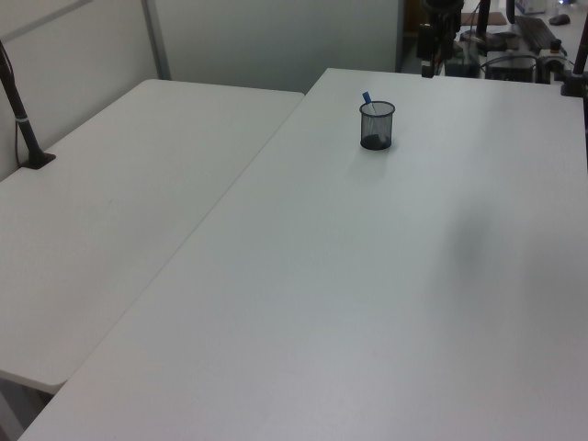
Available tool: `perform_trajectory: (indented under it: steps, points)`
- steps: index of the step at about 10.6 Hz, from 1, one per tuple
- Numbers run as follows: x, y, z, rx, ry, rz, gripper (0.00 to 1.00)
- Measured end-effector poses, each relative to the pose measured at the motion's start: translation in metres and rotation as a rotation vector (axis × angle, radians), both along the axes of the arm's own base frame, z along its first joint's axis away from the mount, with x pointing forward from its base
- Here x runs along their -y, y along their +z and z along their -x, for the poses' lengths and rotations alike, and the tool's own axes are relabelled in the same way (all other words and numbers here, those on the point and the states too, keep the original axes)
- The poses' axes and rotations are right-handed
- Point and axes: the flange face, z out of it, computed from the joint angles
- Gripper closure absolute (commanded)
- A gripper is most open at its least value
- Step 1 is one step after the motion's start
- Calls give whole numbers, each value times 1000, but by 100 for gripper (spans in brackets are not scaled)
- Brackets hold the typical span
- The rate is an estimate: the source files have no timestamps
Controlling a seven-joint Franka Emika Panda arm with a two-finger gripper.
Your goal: Remove the marker
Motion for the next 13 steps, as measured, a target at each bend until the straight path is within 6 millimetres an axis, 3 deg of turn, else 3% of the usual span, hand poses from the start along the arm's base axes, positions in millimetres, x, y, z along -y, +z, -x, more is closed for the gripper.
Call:
perform_trajectory:
  steps: [10, 13]
  points:
    - [-2, 0, 0, 1, 4, 0, 0]
    - [1, 2, -9, 64, 2, 1, 0]
